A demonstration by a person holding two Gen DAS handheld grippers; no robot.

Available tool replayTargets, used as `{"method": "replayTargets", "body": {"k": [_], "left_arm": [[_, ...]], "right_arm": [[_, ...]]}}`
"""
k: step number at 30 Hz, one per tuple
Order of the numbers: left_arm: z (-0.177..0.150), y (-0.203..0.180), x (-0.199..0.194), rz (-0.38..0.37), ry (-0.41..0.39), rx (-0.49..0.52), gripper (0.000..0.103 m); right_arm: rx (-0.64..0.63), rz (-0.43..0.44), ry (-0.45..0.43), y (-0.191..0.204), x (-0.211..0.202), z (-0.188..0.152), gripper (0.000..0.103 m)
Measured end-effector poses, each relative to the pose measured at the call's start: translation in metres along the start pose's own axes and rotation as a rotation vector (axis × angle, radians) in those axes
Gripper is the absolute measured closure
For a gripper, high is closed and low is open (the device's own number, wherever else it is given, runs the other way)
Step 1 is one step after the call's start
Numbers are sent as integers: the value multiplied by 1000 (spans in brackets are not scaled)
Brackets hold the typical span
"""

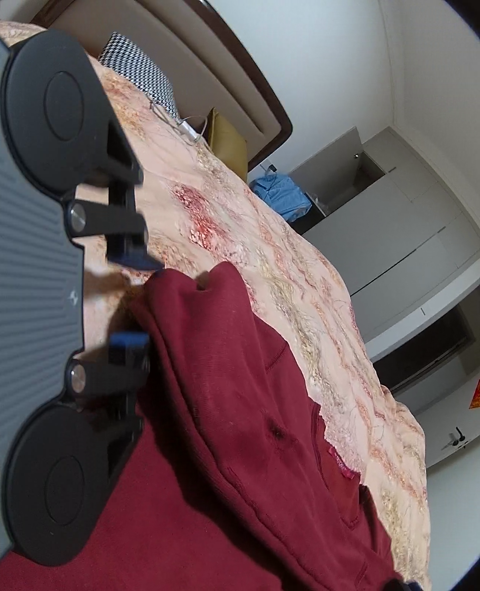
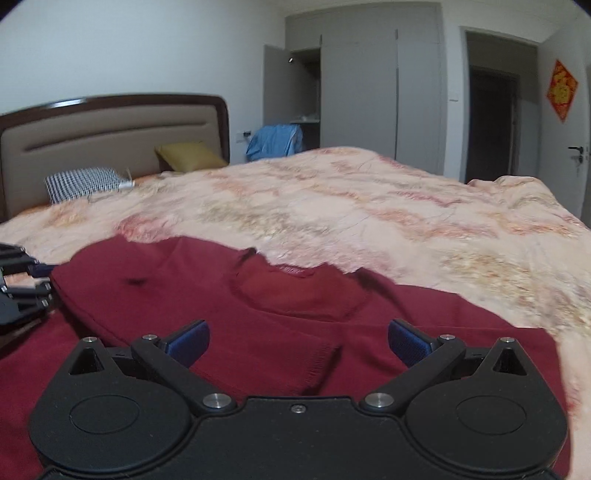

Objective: Fold small clothes
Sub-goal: 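Fold the held sleeve with the left gripper across the body, release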

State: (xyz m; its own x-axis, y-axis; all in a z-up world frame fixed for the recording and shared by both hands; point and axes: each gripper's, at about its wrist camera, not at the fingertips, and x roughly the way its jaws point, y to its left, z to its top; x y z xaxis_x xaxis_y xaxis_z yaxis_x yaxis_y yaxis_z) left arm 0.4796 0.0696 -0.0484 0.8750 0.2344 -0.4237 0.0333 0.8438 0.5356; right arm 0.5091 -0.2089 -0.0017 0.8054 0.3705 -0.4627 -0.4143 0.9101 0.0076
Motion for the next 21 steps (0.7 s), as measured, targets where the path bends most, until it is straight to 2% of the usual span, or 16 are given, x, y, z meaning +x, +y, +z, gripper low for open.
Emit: {"method": "replayTargets", "body": {"k": [2, 5, 7, 9, 11, 15, 18, 20, 21], "left_arm": [[0, 6, -1, 5, -3, -37, 90], [0, 18, -9, -19, -15, -144, 94], [-3, 30, -11, -59, 17, -276, 95], [-12, 44, -3, -112, 90, -435, 95], [-20, 52, 5, -147, 131, -538, 95], [-24, 58, 5, -161, 133, -582, 93], [-24, 59, -1, -168, 139, -577, 85], [-26, 58, -10, -176, 140, -576, 67], [-26, 58, -16, -182, 135, -574, 50]], "right_arm": [[1, 7, 32, 4, 12, -3, 0], [-7, -55, 98, 7, 24, -16, 1], [29, -50, 105, 3, 27, -24, 0], [33, -48, 97, 2, 26, -25, 0], [23, -55, 90, 4, 24, -27, 0], [19, -63, 59, 5, 21, -32, 0], [29, -70, 44, 4, 14, -29, 0], [52, -65, 31, 1, 2, -27, 0], [61, -56, 23, 1, -6, -28, 0]]}}
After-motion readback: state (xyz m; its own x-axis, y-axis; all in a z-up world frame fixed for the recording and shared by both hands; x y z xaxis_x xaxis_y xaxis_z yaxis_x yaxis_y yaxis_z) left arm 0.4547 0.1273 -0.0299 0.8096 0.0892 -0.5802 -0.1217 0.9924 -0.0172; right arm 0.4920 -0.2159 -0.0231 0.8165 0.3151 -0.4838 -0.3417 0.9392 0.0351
